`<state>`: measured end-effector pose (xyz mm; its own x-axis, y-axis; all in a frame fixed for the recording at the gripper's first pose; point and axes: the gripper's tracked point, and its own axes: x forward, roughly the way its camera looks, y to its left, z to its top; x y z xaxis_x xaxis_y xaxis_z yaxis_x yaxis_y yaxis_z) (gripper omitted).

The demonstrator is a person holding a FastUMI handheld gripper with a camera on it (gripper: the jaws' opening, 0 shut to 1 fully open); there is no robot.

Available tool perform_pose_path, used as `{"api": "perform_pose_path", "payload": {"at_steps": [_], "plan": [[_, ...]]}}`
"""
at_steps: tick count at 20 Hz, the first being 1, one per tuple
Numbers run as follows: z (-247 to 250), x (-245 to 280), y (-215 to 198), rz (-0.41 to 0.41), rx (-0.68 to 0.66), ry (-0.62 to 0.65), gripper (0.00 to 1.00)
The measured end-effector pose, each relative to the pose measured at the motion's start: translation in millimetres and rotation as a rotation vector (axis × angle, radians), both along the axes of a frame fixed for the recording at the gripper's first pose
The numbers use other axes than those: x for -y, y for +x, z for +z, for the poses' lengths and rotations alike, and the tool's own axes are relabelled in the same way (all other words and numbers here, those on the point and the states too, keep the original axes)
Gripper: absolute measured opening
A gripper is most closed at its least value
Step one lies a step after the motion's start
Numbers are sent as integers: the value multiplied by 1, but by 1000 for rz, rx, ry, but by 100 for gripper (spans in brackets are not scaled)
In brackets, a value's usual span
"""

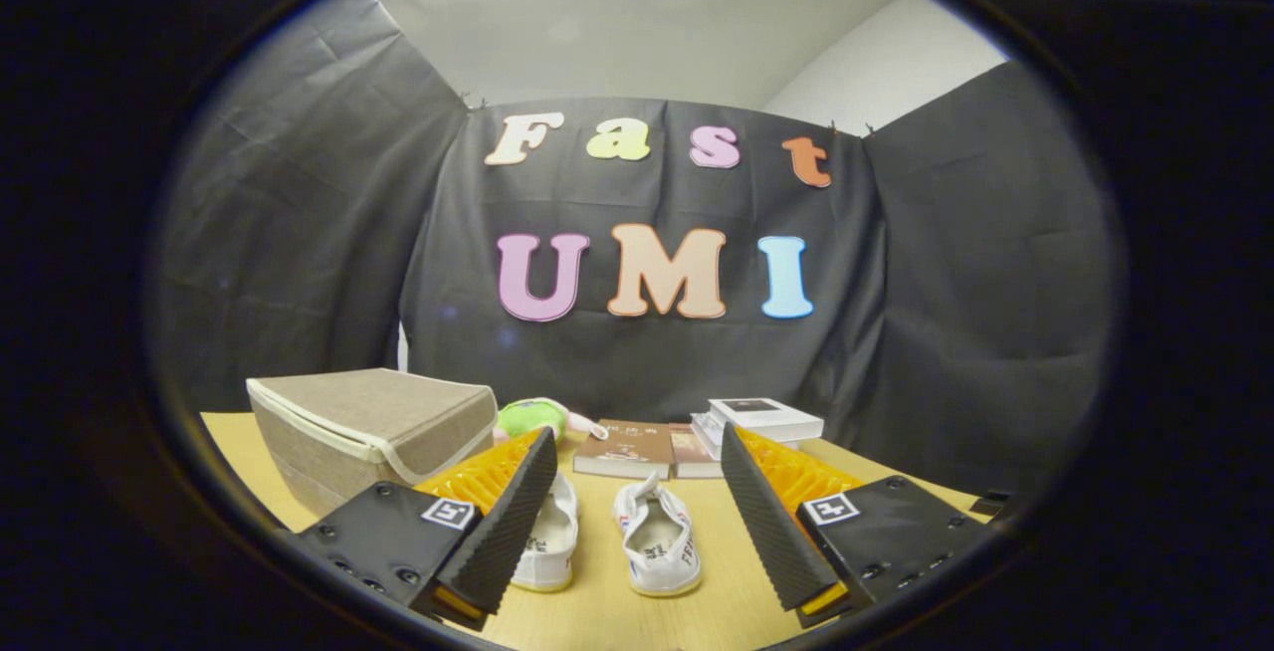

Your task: Open the storage box then place both shoes into the box .Put the left shoe in first, then the right shoe, with the right side of both shoes facing outward in a uniform manner.

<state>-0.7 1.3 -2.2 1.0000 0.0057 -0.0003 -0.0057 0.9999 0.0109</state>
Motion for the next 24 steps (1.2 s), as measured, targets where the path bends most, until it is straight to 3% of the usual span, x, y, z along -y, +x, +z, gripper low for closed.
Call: {"api": "perform_pose_path", "payload": {"at_steps": [7, 13, 16, 20, 24], "plan": [[14, -19, -3, 58, 29, 64, 100], [48, -43, -2, 150, 121, 262, 100], [54, -53, 2, 163, 134, 437, 100], [54, -75, 4, 224, 134, 791, 100], [11, -82, 4, 165, 39, 1102, 99]]}}
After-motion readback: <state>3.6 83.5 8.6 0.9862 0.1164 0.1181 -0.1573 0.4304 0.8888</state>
